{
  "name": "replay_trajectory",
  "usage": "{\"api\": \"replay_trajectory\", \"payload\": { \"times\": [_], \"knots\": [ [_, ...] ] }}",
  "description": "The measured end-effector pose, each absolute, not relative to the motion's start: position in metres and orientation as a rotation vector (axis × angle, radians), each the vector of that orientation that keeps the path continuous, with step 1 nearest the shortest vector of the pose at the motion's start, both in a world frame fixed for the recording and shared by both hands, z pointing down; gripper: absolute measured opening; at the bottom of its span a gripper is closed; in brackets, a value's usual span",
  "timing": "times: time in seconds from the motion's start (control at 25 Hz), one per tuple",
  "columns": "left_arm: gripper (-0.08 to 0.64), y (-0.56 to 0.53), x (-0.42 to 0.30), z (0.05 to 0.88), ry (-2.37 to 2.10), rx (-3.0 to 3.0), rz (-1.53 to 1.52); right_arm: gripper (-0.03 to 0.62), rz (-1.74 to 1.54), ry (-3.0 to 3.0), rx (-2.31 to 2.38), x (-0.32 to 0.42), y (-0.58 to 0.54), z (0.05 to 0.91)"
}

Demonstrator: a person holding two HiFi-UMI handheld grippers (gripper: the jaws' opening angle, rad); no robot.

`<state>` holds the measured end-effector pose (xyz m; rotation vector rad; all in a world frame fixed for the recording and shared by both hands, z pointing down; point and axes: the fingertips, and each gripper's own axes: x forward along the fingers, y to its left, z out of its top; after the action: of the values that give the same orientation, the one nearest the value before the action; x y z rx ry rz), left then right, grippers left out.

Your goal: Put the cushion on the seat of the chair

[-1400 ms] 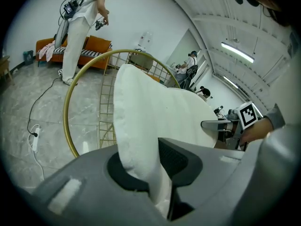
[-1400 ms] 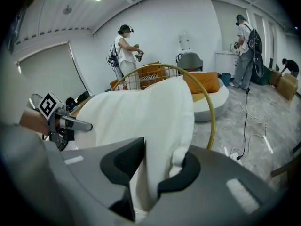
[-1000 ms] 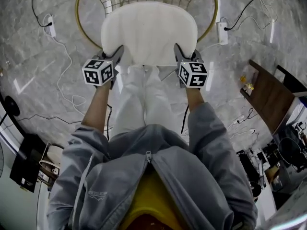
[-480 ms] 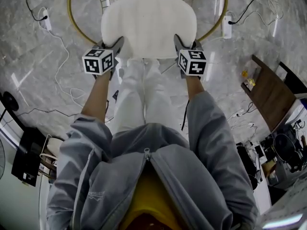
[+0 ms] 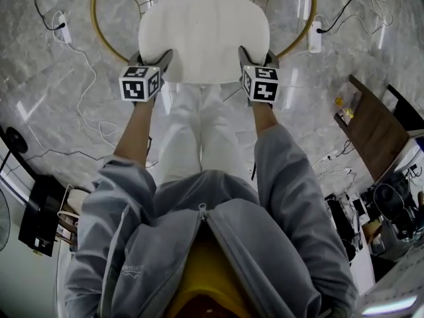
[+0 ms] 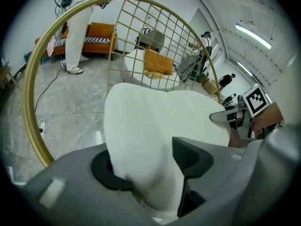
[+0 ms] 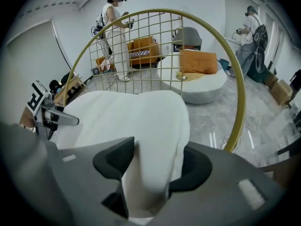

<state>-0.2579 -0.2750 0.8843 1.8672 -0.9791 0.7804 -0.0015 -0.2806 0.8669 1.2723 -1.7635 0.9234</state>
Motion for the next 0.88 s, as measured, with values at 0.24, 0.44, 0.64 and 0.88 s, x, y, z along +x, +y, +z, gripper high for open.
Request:
{"api": "replay_trajectory", "payload": {
  "times": [0.24, 0.44, 0.64, 0.88],
  "knots": [
    [0.489, -0.278, -0.269, 0.881, -1.078, 1.908, 0.884, 0.374, 0.773, -1.623, 1.426, 0.029, -0.285, 0.857],
    [0.5, -0.279, -0.291, 0.86, -1.204, 1.929, 0.891, 0.391, 0.714, -1.622, 1.472, 0.036, -0.279, 0.838],
    [0.38, -0.266, -0.303, 0.824, -1.269, 1.908, 0.805, 0.356, 0.742, -1.662, 1.474, 0.028, -0.261, 0.811],
    [0.009, -0.241, -0.293, 0.764, -1.217, 1.987, 0.778, 0.056, 0.793, -1.767, 1.409, 0.003, -0.234, 0.76]
  ]
}}
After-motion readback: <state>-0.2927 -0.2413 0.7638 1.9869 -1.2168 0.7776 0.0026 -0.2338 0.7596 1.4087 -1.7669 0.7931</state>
